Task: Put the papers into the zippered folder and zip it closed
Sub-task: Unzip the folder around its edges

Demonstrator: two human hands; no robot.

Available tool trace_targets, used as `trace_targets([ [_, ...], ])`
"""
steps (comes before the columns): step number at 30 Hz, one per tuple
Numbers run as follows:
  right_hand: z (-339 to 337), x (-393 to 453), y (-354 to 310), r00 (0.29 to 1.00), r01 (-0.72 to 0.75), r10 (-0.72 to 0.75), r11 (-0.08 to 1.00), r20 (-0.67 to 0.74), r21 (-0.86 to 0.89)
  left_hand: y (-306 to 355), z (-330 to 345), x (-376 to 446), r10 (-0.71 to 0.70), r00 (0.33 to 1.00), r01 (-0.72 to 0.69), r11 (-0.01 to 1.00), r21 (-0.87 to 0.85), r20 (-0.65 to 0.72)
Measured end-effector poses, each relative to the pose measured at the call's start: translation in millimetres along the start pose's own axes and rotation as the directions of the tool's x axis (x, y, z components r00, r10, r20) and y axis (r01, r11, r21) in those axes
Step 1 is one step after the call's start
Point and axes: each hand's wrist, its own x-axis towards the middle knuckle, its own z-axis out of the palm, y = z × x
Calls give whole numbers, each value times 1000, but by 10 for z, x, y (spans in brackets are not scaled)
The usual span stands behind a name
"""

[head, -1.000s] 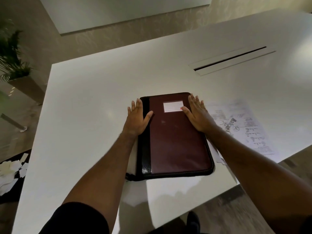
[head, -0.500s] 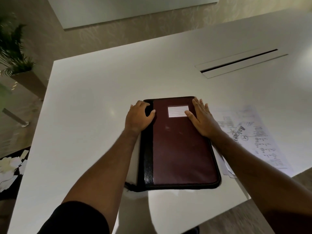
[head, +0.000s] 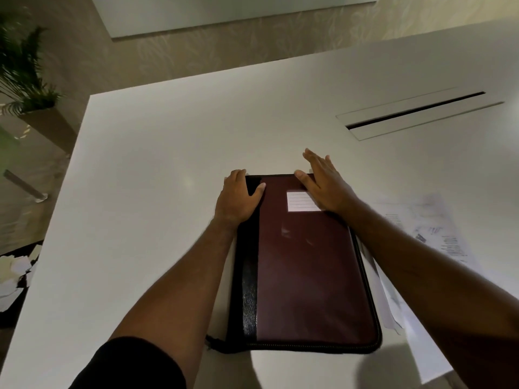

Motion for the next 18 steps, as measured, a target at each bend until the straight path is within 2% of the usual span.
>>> trace_targets([
  [8,177,490,-133,988,151,-148,987,40,-55,-35,34,-28,1,999,-5,995,-98,-44],
  [14,242,835,-404,946,230,-211,972,245,-51,-53,49,-23,6,996,-19,988,-151,-89],
  [18,308,1013,-533,884,296,-294,954,363,52,-61,51,-22,1,995,-21,982,-190,-103],
])
